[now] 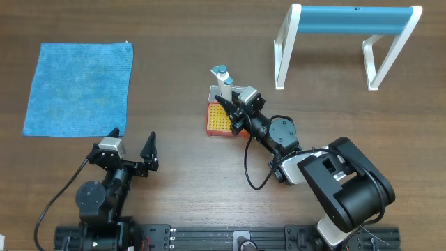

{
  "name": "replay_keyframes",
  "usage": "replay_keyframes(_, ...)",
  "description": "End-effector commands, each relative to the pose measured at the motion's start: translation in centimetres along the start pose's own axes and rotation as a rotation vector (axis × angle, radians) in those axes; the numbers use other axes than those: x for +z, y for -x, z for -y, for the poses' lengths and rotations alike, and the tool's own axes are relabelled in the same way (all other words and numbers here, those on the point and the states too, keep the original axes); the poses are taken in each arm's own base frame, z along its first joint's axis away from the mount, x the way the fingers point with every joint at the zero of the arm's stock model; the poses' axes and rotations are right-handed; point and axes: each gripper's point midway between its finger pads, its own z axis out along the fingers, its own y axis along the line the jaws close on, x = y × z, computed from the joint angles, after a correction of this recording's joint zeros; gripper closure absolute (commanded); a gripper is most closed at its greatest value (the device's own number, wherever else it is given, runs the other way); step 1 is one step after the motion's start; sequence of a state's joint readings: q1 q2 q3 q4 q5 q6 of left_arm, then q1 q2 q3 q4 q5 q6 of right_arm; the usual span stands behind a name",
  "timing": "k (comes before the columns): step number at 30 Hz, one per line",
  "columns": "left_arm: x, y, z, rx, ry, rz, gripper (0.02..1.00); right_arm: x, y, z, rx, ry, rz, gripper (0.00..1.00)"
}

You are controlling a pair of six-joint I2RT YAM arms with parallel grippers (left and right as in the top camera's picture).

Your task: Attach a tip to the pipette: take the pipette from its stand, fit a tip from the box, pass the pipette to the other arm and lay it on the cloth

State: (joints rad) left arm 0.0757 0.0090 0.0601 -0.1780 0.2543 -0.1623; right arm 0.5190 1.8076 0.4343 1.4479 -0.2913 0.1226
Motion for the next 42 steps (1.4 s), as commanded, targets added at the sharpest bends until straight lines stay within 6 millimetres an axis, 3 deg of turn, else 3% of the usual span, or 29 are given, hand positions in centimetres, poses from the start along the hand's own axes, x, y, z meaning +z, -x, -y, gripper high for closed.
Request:
replay_keyframes(1,0.0,-0.1,-0.1,-0.001,0.006,0.004,0.053,0.6,-0.7,0.0,0.018,0.013,-0.008,0.925)
replay_keyframes(21,0.0,-0.1,-0.1,-0.001,0.006,0.004,0.053,0.2,-1.3,0.0,0.022,0.011,-0.023,0.925)
replay_keyframes(42,0.0,-0.1,-0.1,-0.001,0.006,0.004,0.053,0.0,0.2,-0.6,0.011,0.035,0.009,0.923)
